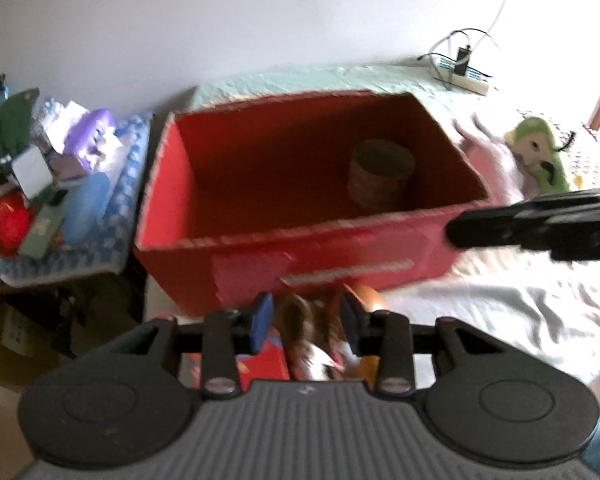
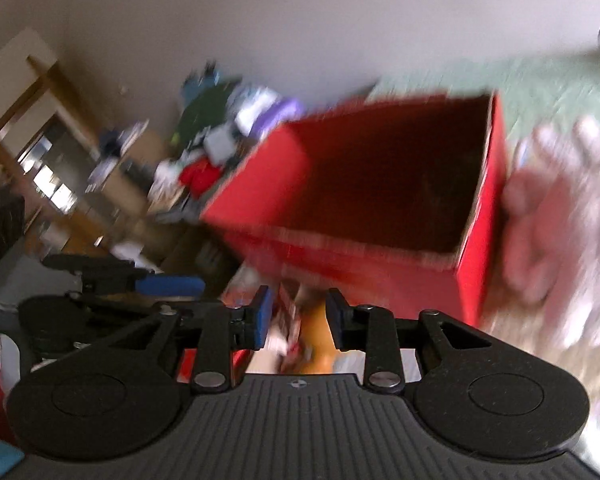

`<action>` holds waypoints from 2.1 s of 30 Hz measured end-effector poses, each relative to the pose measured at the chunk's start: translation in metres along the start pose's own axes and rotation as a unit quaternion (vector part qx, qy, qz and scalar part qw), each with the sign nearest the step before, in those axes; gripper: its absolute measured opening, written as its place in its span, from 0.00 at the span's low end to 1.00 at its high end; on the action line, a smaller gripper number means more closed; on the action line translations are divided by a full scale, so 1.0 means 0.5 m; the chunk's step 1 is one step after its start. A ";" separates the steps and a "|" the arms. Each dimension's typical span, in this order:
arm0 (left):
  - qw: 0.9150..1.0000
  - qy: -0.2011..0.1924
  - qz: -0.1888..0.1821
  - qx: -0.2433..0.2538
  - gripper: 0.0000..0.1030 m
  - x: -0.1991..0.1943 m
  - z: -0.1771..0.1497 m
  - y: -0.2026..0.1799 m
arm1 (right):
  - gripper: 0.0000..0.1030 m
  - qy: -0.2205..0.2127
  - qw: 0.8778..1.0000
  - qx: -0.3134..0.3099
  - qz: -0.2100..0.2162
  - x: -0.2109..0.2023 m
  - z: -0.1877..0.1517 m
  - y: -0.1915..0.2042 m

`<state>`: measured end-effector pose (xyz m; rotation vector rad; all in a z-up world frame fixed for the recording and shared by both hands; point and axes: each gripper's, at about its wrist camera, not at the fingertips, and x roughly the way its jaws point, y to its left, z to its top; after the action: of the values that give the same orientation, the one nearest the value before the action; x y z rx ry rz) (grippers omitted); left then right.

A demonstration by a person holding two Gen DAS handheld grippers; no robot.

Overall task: Organize objects
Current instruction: 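Grasp the brown pine cone with the right tool, then carry the pine cone over the red box and release it inside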

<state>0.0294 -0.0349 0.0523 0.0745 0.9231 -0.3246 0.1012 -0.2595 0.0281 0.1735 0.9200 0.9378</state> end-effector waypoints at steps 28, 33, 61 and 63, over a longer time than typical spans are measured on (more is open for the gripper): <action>0.978 0.138 -0.091 -0.131 0.43 0.128 -0.160 -0.103 | 0.47 0.221 0.960 0.139 0.099 0.102 -0.117 -0.096; 0.978 0.146 -0.081 -0.127 0.40 0.137 -0.164 -0.108 | 0.44 0.229 0.958 0.141 0.104 0.091 -0.118 -0.098; 0.965 0.003 -0.234 0.116 0.34 0.044 0.103 -0.183 | 0.42 0.026 0.993 0.107 -0.042 -0.168 0.134 -0.070; 0.964 -0.019 -0.235 0.120 0.34 0.038 0.138 -0.157 | 0.42 0.012 0.995 0.092 -0.049 -0.152 0.172 -0.060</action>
<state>0.0691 -0.1280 0.0847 0.0706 0.8528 -0.8778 0.1639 -0.3140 0.1125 0.2715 1.0273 0.7657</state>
